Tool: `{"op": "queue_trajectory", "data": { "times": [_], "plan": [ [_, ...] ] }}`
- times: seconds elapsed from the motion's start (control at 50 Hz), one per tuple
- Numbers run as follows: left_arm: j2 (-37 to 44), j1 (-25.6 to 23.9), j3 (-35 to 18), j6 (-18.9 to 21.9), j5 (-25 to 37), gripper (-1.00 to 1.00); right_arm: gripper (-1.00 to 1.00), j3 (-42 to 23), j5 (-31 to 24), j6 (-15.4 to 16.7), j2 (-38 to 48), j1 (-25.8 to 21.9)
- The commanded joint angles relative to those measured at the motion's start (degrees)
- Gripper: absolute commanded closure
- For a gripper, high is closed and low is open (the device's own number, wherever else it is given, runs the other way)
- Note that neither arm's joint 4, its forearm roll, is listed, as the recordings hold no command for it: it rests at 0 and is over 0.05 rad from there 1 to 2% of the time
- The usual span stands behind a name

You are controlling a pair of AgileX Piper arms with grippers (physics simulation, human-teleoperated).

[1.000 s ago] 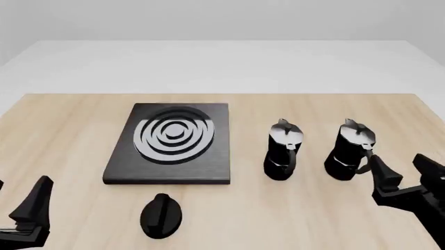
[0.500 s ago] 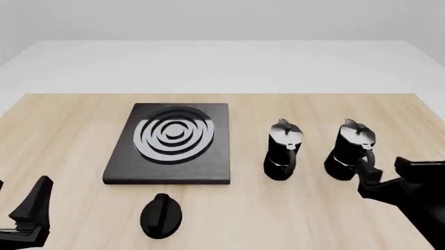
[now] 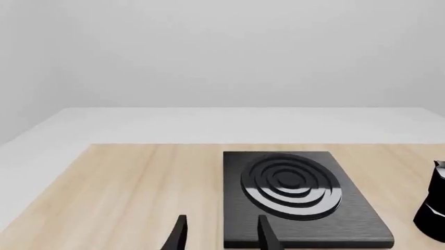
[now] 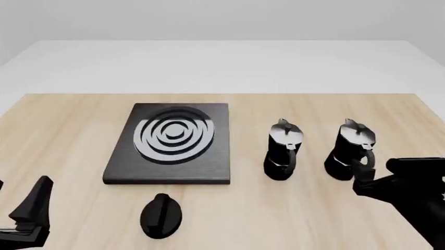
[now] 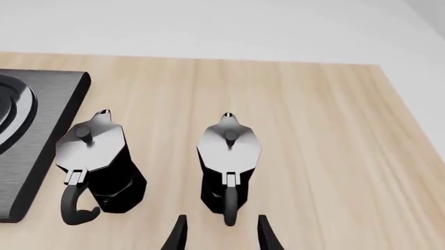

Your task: Put the right moka pot on the stove.

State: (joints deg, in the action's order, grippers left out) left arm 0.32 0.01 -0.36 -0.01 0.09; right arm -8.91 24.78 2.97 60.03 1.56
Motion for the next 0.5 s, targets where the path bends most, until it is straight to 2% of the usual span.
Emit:
{"op": "queue_trajectory", "data": {
  "times": [0.02, 0.18, 0.26, 0.5],
  "plan": [
    [0.01, -0.01, 0.00, 0.01, 0.00, -1.00, -1.00, -1.70, 3.19, 0.00, 6.21, 0.28],
    [0.00, 0.00, 0.00, -0.01, 0.00, -1.00, -1.00, -2.14, 5.78, 0.18, 10.18, 0.53],
    [0.00, 0.01, 0.00, 0.00, 0.00, -1.00, -1.00, -1.38, 9.34, 0.97, 14.03, 1.03],
    [0.00, 0.00, 0.00, 0.00, 0.00, -1.00, -1.00, -1.91, 12.82, 2.76, 19.51, 1.89]
  ]
}}
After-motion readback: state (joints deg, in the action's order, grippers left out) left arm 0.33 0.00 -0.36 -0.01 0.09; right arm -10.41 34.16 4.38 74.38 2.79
